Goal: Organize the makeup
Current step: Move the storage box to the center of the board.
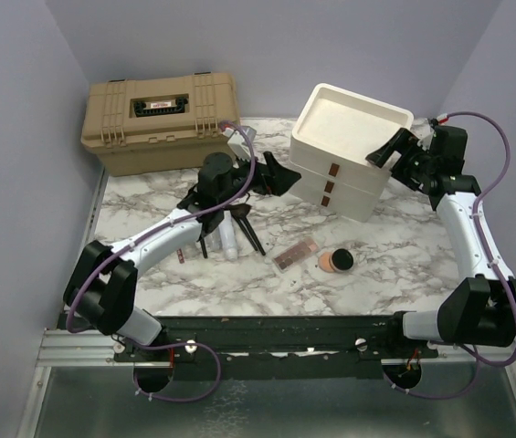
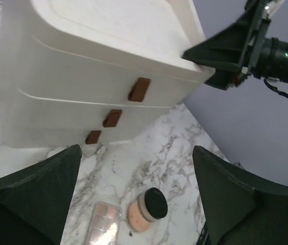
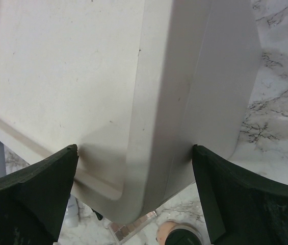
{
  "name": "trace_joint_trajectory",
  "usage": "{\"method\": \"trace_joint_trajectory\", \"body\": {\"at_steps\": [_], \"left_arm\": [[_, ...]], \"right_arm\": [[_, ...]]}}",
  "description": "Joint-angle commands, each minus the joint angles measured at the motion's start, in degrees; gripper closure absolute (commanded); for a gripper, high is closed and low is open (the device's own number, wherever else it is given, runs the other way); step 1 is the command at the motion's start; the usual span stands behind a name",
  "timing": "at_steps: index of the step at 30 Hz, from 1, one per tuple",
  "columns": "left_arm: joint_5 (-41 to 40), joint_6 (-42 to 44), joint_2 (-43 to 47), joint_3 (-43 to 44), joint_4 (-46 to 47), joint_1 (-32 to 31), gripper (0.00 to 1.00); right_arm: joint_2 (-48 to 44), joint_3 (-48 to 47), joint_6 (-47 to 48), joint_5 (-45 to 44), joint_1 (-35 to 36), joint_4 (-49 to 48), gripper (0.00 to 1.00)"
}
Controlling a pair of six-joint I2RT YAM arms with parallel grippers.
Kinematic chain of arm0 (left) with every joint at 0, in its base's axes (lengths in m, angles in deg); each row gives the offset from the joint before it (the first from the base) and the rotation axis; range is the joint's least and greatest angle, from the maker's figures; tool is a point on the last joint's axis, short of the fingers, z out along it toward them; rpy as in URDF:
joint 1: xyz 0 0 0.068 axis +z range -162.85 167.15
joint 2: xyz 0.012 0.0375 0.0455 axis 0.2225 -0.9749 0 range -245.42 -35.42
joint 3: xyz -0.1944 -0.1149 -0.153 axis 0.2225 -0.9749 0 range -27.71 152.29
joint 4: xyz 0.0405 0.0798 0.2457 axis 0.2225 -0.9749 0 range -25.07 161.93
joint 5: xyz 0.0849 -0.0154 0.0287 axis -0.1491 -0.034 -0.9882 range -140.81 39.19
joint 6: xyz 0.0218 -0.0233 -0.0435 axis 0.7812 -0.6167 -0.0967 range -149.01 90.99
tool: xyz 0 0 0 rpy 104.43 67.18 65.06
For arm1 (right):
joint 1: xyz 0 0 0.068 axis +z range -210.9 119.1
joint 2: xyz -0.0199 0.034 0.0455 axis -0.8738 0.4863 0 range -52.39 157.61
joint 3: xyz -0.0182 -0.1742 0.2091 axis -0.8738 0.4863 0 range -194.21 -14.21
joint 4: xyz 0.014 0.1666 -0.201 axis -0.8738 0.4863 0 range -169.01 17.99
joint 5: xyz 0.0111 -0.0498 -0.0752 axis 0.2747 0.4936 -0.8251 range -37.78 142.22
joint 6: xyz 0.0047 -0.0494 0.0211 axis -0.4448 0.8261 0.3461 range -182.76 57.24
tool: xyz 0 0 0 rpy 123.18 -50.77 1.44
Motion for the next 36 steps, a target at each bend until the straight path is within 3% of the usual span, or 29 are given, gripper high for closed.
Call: {"method": "trace_joint_trajectory", "body": {"at_steps": [1,9,17,21,25,31,36], "left_arm": [[-1.0,2.0,-2.7,0.6,3.2,-4.9,0.12],[-4.7,1.1,-11.0,5.8,2.9,-10.6,0.26],[-11.2,2.6,-13.5,8.1,3.0,-11.5,0.29],[-12.8,3.3,-16.6,11.5,3.0,-11.5,0.39],[-14.5,4.9,-19.1,13.1,3.0,-11.5,0.42],[-12.6,8.9,-23.6,17.9,1.7,-11.4,0.55],[-11.8,10.8,-25.8,22.8,-0.1,-11.2,0.74]], "right_arm": [[0.7,2.6,0.2,8.7,1.5,5.3,0.09],[-1.2,3.8,-0.2,13.3,2.1,3.4,0.11],[-0.2,5.1,1.1,14.9,2.9,2.7,0.13],[1.6,3.9,1.6,12.5,2.9,4.0,0.13],[2.5,3.3,2.0,12.8,2.9,4.1,0.13],[3.2,3.3,2.8,12.8,2.9,3.8,0.13],[3.5,3.0,4.2,11.5,2.9,5.4,0.13]]}}
